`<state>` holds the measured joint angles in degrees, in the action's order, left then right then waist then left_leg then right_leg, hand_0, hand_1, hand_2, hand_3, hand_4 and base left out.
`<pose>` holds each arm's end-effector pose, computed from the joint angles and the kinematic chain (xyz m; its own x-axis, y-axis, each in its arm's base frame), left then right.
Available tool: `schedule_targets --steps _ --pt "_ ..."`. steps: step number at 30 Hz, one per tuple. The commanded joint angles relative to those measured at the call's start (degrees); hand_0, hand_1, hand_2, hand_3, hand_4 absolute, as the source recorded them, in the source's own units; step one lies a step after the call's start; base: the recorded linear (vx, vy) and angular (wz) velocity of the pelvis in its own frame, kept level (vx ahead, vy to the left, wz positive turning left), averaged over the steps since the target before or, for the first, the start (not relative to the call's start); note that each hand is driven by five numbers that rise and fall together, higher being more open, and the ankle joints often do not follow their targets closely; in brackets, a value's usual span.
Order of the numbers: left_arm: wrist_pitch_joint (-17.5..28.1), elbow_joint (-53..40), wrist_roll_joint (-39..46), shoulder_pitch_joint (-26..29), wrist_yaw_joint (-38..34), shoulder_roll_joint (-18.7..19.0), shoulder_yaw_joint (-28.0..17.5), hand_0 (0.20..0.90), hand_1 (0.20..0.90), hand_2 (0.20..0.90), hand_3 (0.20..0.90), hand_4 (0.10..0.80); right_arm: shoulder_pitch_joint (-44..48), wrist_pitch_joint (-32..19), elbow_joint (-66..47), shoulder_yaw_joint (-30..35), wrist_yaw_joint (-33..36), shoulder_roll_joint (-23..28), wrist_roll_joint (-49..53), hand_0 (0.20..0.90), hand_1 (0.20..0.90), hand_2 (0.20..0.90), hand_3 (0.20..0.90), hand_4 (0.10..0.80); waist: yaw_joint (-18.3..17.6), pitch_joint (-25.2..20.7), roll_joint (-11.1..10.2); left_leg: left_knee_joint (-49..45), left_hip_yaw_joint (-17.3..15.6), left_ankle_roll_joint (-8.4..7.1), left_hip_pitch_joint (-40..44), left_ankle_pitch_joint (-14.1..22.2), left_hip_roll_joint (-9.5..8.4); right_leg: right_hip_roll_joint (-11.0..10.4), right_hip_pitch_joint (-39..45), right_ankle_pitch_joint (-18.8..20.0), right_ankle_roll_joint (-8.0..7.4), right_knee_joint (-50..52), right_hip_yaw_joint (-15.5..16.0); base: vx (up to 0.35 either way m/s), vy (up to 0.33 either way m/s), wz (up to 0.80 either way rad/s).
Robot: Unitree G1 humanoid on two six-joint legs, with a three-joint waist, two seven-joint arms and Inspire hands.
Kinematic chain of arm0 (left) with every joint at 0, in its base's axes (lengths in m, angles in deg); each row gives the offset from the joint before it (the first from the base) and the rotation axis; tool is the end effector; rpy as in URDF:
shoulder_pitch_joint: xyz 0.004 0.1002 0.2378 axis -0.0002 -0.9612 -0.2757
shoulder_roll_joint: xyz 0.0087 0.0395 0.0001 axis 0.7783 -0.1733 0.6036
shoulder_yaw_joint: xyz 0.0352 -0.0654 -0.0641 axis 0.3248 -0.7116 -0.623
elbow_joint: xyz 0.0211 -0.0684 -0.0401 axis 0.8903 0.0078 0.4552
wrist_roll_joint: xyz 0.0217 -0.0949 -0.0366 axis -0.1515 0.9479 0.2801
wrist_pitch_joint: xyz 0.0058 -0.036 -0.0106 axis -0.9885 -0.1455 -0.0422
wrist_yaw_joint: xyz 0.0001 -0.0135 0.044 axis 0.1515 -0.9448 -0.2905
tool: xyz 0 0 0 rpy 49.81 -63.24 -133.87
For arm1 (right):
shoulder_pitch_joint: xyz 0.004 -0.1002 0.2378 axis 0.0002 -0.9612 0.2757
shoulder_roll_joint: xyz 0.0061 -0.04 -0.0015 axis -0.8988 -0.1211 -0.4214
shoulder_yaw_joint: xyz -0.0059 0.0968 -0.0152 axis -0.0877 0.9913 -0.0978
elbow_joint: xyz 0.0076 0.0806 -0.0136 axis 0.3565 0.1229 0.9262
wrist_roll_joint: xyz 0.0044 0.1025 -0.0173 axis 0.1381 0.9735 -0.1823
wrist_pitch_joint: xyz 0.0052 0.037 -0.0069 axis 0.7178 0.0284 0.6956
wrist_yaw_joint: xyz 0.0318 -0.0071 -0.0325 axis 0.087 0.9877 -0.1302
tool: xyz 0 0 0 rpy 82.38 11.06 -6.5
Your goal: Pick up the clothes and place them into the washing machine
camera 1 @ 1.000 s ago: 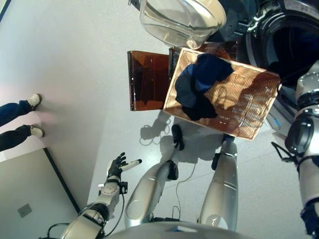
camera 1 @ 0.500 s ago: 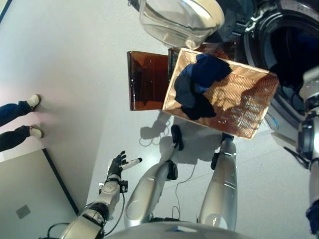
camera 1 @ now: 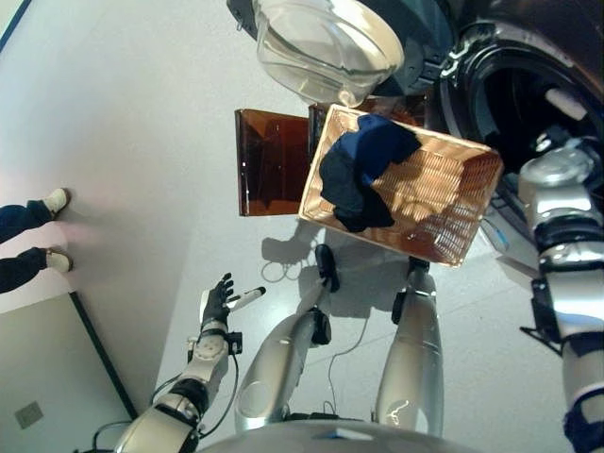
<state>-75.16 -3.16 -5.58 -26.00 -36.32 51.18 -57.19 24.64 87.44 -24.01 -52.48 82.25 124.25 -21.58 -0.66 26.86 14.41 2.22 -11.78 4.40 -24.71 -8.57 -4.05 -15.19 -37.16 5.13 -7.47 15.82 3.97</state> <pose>0.1830 0.1603 -0.0743 0.7917 0.2427 -0.5606 -0.1821 0.9697 0.1625 0.3311 -0.2871 0.1759 0.4720 -0.7839 0.4033 0.8762 0.3666 -0.3130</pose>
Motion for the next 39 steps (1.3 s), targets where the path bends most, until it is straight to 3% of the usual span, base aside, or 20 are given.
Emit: schedule_targets --steps 1,6,19,20,22,23,30,34,39 --pt "0.4 4.5 -2.4 -1.9 -3.2 1.3 -2.8 0.900 0.900 0.900 0.900 0.800 -1.0 -2.0 -7.0 -0.4 5.6 0.4 -7.3 0.900 0.900 0.900 0.900 0.800 -0.1 -2.4 -1.5 -9.2 -2.4 -6.68 -3.9 4.7 3.32 3.3 2.1 -1.6 3.03 0.8 -1.2 0.000 0.000 0.00" --pt "0.1 4.6 -4.1 -2.3 -4.2 1.0 -3.5 0.900 0.900 0.900 0.900 0.800 -8.5 -1.5 -12.1 -0.8 5.6 -5.9 -12.1 0.900 0.900 0.900 0.900 0.800 -0.3 -2.3 -2.4 -9.6 -2.4 -6.38 -3.4 5.1 3.40 3.3 3.1 -1.3 2.96 0.5 -1.0 0.000 0.000 0.00" --pt "-0.2 4.5 -7.0 -2.4 -5.8 1.6 -4.7 0.900 0.900 0.900 0.900 0.800 -14.1 1.9 -15.0 -4.6 4.6 -10.5 -20.7 0.900 0.900 0.900 0.900 0.800 -0.1 -2.0 -4.0 -10.4 -2.6 -6.01 -2.6 5.6 3.55 3.1 5.0 -0.9 2.75 -0.3 -0.5 0.003 0.015 0.03" --pt "-0.3 4.6 -7.3 -2.3 -6.1 1.6 -4.9 0.900 0.900 0.900 0.900 0.800 -15.1 2.1 -15.5 -5.3 4.4 -11.3 -21.7 0.900 0.900 0.900 0.900 0.800 -0.1 -2.0 -4.3 -10.6 -2.1 -6.42 -1.9 6.7 3.51 3.0 5.8 -2.1 2.31 -0.2 -0.7 0.078 0.007 0.01" --pt "-0.3 4.8 -7.4 -2.2 -6.2 1.6 -5.0 0.900 0.900 0.900 0.900 0.800 -15.6 2.0 -16.0 -5.7 4.4 -11.5 -22.4 0.900 0.900 0.900 0.900 0.800 -0.2 -1.8 -4.4 -10.6 -2.6 -5.95 -2.5 5.6 3.65 3.0 5.3 -0.9 2.74 -0.4 -0.4 0.000 0.000 0.00" --pt "-0.3 5.1 -7.6 -2.0 -6.3 1.5 -5.2 0.900 0.900 0.900 0.900 0.800 -16.4 1.8 -16.4 -6.6 4.3 -12.2 -23.4 0.900 0.900 0.900 0.900 0.800 -0.2 -1.9 -4.7 -10.7 -2.2 -6.40 -1.6 6.8 3.58 3.1 6.2 -2.2 2.31 -0.2 -0.5 0.000 0.011 -0.03" --pt "-0.2 5.5 -8.5 -1.6 -6.8 1.3 -5.9 0.900 0.900 0.900 0.900 0.800 -18.0 2.9 -17.8 -11.4 1.7 -12.2 -29.9 0.900 0.900 0.900 0.900 0.800 -0.4 -1.8 -5.8 -10.5 -2.5 -5.96 -1.6 5.6 3.82 3.2 6.5 -1.0 2.68 -0.8 0.1 -0.011 -0.001 0.00" --pt "0.1 5.4 -9.4 -1.5 -6.0 2.1 -6.7 0.900 0.900 0.900 0.900 0.800 -16.5 6.7 -16.1 -18.1 -3.6 -9.3 -41.2 0.900 0.900 0.900 0.900 0.800 0.0 -2.0 -7.0 -10.3 -2.1 -6.08 -1.3 5.4 3.95 3.5 7.1 -0.7 2.66 -1.4 0.4 -0.017 -0.003 0.00" --pt "0.1 6.0 -9.3 -1.4 -4.8 2.4 -7.5 0.900 0.900 0.900 0.900 0.800 -14.5 8.8 -14.9 -22.1 -7.3 -7.7 -48.1 0.900 0.900 0.900 0.900 0.800 0.3 -2.0 -7.9 -10.5 -1.4 -6.17 -1.2 5.4 4.11 3.5 7.8 -0.8 2.62 -1.7 1.1 0.005 -0.007 0.02"
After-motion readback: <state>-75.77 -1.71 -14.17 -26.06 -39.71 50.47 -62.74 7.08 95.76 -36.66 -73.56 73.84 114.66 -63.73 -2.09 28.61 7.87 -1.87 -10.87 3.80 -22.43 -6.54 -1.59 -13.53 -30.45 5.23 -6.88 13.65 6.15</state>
